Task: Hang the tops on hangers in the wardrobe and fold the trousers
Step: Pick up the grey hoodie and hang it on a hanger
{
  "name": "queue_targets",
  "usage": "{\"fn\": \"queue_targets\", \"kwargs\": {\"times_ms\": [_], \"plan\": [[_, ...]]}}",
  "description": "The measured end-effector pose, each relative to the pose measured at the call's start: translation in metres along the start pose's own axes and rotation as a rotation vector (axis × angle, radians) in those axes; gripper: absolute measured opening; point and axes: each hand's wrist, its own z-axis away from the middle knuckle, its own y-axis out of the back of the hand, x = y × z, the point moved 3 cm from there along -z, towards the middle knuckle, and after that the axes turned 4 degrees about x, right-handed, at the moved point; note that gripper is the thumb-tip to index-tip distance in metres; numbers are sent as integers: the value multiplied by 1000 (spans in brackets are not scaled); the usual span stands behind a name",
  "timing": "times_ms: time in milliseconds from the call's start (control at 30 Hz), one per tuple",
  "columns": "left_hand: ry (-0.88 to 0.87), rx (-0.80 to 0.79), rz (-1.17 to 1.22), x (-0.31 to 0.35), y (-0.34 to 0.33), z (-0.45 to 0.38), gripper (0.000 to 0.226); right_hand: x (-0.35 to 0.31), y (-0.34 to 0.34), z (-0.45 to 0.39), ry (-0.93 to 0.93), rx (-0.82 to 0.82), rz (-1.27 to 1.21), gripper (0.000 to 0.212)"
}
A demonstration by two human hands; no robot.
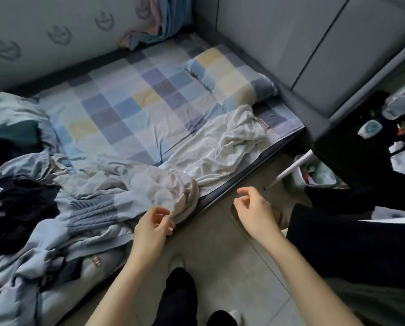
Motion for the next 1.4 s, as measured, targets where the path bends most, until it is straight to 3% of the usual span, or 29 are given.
{"fn": "queue_targets", "kwargs": {"times_ms": [167,400,533,733,900,1033,1167,1300,1400], "plan": [[68,-63,-63,6,-5,-94,13,-11,-32,-67,-29,-48,43,23],[53,-254,-351,8,-78,-207,4,26,-46,-188,-91,-95,140,20],[56,-291,-493,7,-129,-270,10,55,-59,-274,-81,-164,208,23],[190,-244,-505,-29,-220,-364,20,103,-124,-412,-4,-336,306,23],[211,-404,-775,-75,-276,-423,42,132,-198,-491,87,-464,385,22],[203,-380,-886,-112,-302,-459,57,157,-263,-520,163,-564,443,44],[211,-382,-886,-139,-318,-475,66,181,-312,-520,326,-707,704,63],[203,-414,-885,-156,-322,-478,68,193,-321,-514,333,-766,865,28],[172,-405,-914,-160,-322,-479,69,181,-308,-510,321,-762,657,13]]}}
